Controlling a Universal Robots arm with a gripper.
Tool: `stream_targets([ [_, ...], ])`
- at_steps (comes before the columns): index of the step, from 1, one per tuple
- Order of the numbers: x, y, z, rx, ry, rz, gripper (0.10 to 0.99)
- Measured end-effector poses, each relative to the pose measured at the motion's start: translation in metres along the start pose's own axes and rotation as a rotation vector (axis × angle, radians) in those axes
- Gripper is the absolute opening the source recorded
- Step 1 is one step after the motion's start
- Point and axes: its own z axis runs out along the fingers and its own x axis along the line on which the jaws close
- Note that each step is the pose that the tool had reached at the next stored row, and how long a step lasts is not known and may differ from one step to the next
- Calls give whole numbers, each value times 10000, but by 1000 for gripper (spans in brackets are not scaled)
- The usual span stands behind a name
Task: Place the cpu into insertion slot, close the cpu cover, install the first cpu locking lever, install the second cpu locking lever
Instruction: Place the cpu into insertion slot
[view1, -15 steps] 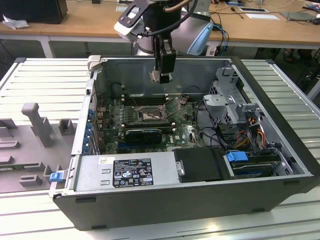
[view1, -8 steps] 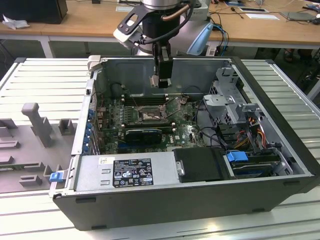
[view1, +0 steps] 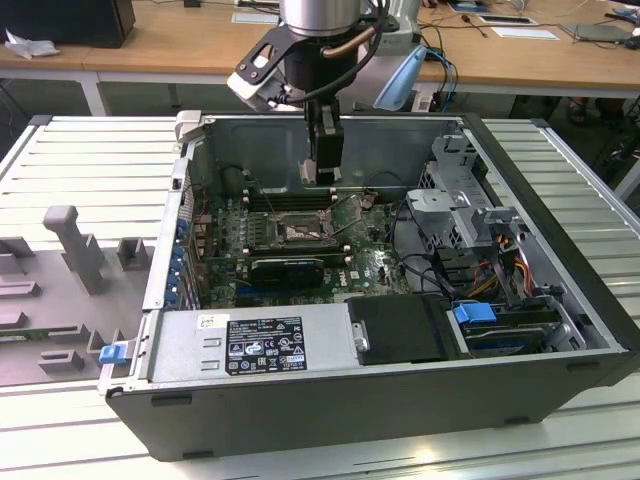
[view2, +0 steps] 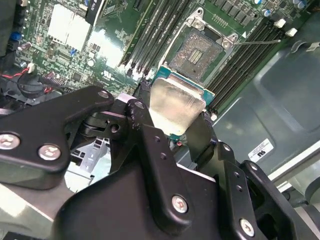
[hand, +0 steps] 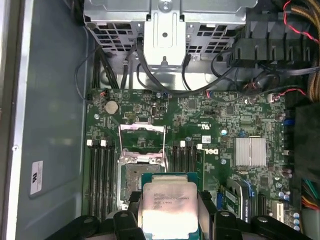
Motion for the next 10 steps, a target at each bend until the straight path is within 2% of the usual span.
stream_targets([
  [10, 0, -21, 227, -1, -6, 62, 529],
])
